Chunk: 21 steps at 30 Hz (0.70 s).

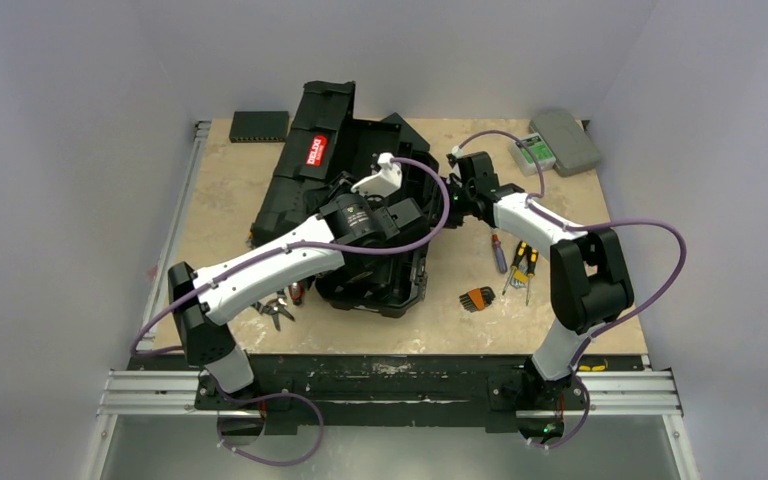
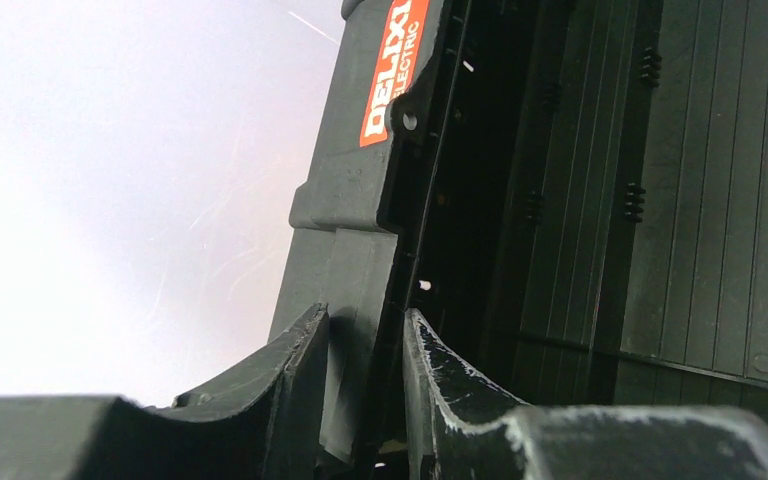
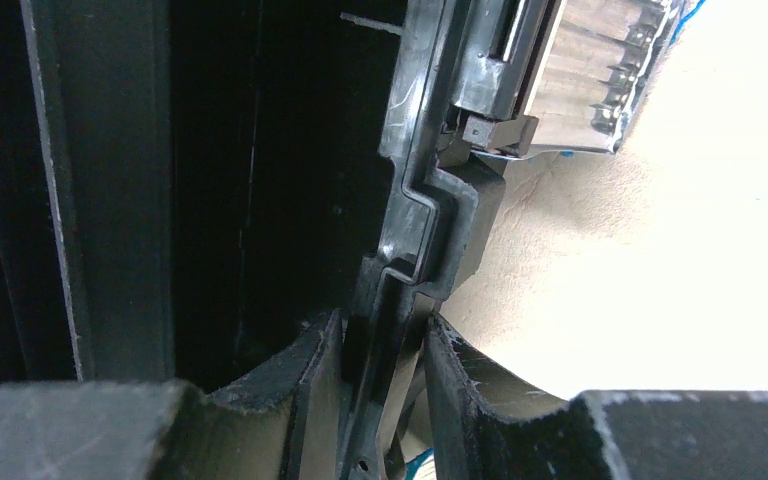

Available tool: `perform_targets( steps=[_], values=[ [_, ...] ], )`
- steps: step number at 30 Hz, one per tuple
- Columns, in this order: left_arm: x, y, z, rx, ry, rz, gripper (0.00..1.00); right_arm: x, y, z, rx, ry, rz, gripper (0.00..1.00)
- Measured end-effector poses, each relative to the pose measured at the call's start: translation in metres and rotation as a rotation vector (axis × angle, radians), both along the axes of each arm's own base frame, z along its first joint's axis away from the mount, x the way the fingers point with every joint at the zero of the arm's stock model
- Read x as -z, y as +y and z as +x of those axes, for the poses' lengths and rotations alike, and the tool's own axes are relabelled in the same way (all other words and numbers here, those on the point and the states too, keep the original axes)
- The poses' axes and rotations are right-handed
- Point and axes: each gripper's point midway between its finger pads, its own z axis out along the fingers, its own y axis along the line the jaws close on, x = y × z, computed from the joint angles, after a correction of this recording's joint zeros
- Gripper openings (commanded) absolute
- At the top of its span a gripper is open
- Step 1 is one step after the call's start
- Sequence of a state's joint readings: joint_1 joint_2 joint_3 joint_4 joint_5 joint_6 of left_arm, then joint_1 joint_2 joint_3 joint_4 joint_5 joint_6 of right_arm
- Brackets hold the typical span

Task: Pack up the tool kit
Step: Open the toolbox at the center of the board.

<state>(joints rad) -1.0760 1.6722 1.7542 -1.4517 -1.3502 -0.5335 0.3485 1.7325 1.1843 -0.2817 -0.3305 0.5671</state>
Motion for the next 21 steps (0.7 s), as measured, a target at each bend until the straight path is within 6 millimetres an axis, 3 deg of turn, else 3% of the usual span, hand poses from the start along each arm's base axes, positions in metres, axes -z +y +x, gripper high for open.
perform_targets(
  steps=[5, 16, 17, 18, 21],
  values=[
    [0.001, 0.006, 0.000, -0.001, 0.017, -0.028, 0.00, 0.000, -0.001, 0.000, -0.001, -0.001, -0.002, 0.00],
    [0.007, 0.048, 0.006, -0.053, 0.040, -0.221, 0.00, 0.000, -0.001, 0.000, -0.006, -0.004, -0.004, 0.00],
    [0.014, 0.064, 0.008, -0.098, 0.044, -0.205, 0.00, 0.000, -0.002, 0.001, -0.005, -0.005, -0.004, 0.00],
    [0.014, 0.065, 0.008, -0.102, 0.045, -0.201, 0.00, 0.000, -0.002, 0.001, -0.004, -0.005, -0.005, 0.00],
    [0.030, 0.095, 0.011, -0.179, 0.070, -0.188, 0.00, -0.001, -0.007, 0.004, 0.008, -0.004, -0.013, 0.00]
  ],
)
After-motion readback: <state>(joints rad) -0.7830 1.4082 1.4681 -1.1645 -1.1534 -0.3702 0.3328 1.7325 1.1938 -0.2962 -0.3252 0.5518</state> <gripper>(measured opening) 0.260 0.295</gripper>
